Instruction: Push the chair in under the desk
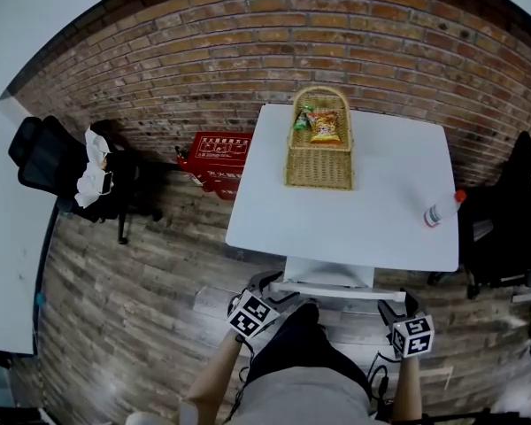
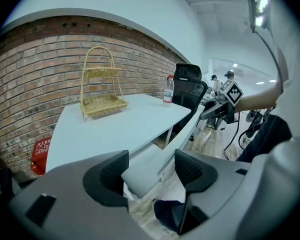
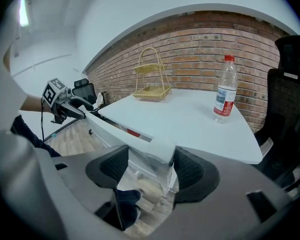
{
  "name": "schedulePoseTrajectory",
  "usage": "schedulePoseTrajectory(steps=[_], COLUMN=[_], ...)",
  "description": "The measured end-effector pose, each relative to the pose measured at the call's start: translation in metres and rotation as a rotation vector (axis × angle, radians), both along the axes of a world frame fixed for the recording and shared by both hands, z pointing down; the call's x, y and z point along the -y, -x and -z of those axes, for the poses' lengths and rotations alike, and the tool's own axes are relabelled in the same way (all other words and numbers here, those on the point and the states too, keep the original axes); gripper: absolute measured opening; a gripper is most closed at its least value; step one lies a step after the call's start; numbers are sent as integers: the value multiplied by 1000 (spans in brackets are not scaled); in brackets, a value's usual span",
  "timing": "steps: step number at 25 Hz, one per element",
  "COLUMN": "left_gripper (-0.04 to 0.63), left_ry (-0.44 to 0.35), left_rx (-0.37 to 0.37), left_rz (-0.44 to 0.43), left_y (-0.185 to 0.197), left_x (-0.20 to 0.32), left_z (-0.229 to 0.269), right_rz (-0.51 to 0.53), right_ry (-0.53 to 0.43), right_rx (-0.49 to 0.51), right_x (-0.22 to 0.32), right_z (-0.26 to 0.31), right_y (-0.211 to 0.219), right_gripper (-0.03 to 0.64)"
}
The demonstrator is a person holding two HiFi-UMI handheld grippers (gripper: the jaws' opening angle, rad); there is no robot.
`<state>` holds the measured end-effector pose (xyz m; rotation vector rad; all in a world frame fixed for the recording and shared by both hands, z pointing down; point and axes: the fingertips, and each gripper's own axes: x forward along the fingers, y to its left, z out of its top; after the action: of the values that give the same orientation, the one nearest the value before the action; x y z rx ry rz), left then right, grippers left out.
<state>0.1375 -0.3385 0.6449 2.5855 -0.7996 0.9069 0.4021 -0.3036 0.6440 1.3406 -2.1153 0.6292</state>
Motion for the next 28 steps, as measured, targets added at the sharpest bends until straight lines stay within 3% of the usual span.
schedulePoseTrajectory(steps=[28], left_gripper=[296], left_ry=[-6], left_rx=[0], left_rz=[-17], left_y=[5], left_x=[62], left_z=[1], right_rz=[-3], right_ry=[12], right_rx=[4], right_x=[56], right_z=[2], right_y=[8], right_gripper=[293])
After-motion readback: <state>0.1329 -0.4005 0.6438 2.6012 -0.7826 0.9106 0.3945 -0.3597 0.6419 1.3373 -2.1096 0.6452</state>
